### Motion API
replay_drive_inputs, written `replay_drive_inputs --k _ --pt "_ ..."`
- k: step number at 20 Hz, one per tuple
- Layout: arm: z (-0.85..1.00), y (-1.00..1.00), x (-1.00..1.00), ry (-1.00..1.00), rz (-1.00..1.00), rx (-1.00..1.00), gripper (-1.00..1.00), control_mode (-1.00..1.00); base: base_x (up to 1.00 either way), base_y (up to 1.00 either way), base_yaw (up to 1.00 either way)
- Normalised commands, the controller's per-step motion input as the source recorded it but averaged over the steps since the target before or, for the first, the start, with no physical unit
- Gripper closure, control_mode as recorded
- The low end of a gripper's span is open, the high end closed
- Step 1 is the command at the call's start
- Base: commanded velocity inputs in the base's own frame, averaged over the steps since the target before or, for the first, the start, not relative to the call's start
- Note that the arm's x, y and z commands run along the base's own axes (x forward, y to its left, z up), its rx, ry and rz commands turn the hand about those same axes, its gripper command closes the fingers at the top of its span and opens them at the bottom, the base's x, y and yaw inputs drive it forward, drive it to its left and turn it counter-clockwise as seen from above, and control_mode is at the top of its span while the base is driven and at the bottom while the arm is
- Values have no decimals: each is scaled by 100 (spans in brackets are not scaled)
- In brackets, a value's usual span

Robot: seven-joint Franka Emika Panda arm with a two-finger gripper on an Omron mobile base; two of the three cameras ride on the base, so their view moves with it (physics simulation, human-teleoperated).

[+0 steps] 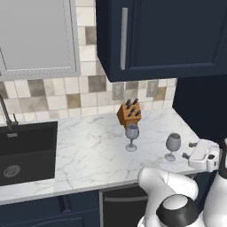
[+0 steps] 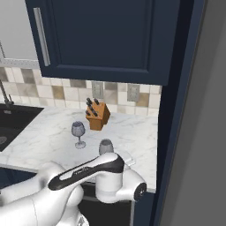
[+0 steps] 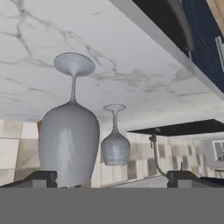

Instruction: Retrieve the wine glasses from the counter and place one next to each plate.

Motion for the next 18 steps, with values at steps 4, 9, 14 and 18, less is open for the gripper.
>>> replay_drive_inputs --k 4,9,14,18 --pt "-36 -10 15 4 4 6 -100 -100 0 0 0" --pt "-30 -22 20 3 3 6 -100 -100 0 0 0" --pt "-16 -1 23 1 1 4 -100 -100 0 0 0" --pt "-7 0 31 0 0 0 -100 -100 0 0 0"
